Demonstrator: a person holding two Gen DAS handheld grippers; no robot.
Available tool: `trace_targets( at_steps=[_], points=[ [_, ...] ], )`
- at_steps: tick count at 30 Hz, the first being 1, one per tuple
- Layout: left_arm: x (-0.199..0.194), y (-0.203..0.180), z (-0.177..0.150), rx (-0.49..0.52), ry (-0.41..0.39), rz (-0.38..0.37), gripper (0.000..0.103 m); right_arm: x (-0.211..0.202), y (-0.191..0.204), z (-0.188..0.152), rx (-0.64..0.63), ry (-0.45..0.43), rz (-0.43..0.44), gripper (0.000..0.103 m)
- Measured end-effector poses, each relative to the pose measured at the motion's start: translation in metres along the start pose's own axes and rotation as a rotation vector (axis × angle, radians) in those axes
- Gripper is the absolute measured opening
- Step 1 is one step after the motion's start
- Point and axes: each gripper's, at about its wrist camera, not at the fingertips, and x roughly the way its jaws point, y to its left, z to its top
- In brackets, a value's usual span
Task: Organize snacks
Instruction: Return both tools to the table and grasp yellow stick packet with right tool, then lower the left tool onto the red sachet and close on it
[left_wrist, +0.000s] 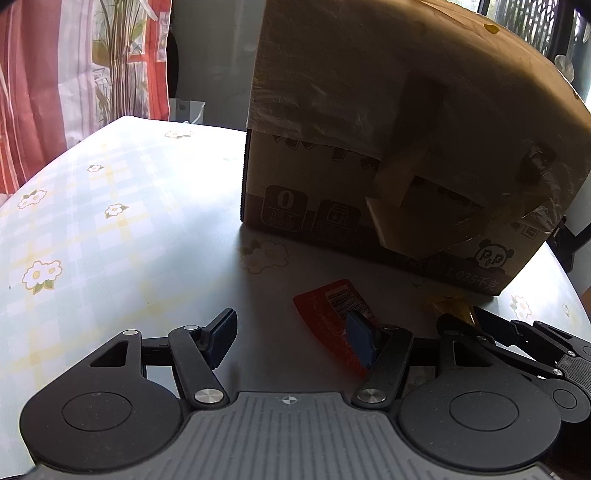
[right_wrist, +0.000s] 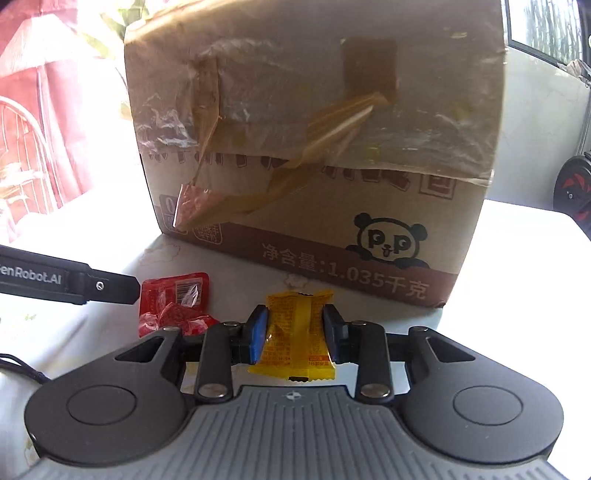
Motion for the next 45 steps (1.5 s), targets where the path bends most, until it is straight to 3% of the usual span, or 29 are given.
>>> trace_targets(
  at_steps=[7, 23, 29, 34, 45],
  points=[
    [0.000, -0.007, -0.001, 0.011, 0.002, 0.010, 0.067, -0.006, -0.011, 0.000, 0.065, -0.010, 0.038, 0.034],
    [0.017, -0.037, 0.008, 0.034, -0.025, 0.042, 0.068, -0.009, -0.025, -0.002, 0.160, -0.066, 0.029, 0.034],
    [0.032, -0.050, 0.003, 0.114, -0.008, 0.054, 0.068, -0.011, -0.028, -0.004, 0.189, -0.076, 0.037, 0.034],
    [0.030, -0.049, -0.007, 0.165, 0.012, 0.064, 0.068, -0.012, -0.030, -0.005, 0.196, -0.078, 0.042, 0.034],
    [0.022, -0.043, -0.014, 0.174, 0.004, 0.076, 0.068, -0.011, -0.030, -0.004, 0.200, -0.076, 0.047, 0.034]
  ],
)
